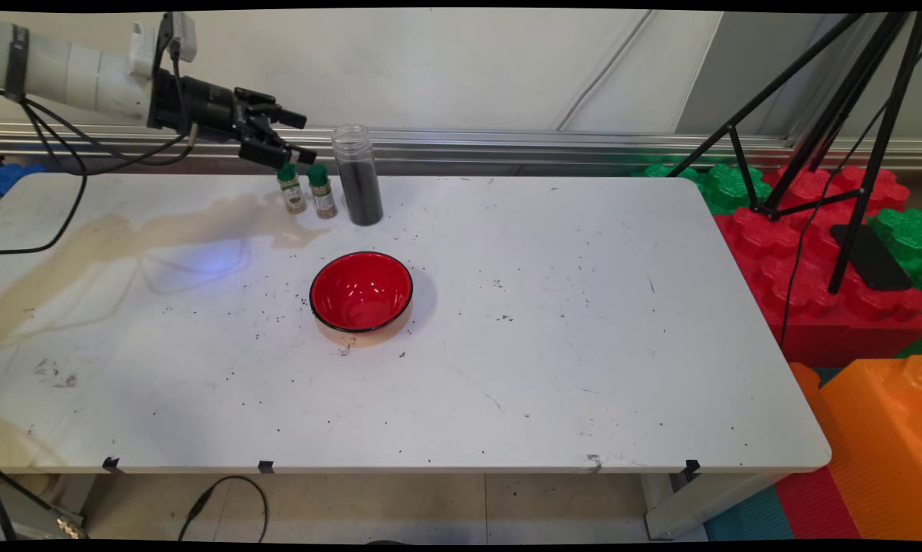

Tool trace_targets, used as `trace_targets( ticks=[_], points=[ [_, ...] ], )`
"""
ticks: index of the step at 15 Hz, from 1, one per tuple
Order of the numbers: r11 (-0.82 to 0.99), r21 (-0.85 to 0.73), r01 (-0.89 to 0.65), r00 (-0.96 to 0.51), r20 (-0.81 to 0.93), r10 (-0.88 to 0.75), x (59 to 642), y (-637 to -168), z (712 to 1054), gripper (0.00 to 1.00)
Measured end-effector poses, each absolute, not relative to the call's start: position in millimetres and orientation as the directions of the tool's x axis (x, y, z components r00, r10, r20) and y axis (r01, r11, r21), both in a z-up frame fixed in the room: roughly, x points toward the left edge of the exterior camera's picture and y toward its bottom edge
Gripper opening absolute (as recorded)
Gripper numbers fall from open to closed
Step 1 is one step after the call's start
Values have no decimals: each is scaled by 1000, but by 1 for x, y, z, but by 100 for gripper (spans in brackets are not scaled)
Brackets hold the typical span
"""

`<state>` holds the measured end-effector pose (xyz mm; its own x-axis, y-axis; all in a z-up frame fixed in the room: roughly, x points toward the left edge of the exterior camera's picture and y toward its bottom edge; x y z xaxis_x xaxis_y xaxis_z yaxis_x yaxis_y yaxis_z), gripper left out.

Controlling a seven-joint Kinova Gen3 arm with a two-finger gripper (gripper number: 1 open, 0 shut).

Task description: Pick up the black seasoning powder from the table

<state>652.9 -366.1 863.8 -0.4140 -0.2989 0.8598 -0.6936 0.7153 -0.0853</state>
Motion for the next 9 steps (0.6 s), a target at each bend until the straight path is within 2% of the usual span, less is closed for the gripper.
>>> trace_targets(
  ticks=[9],
  points=[
    [729,-90,-679,-371,899,-234,663,-395,837,100]
  ],
)
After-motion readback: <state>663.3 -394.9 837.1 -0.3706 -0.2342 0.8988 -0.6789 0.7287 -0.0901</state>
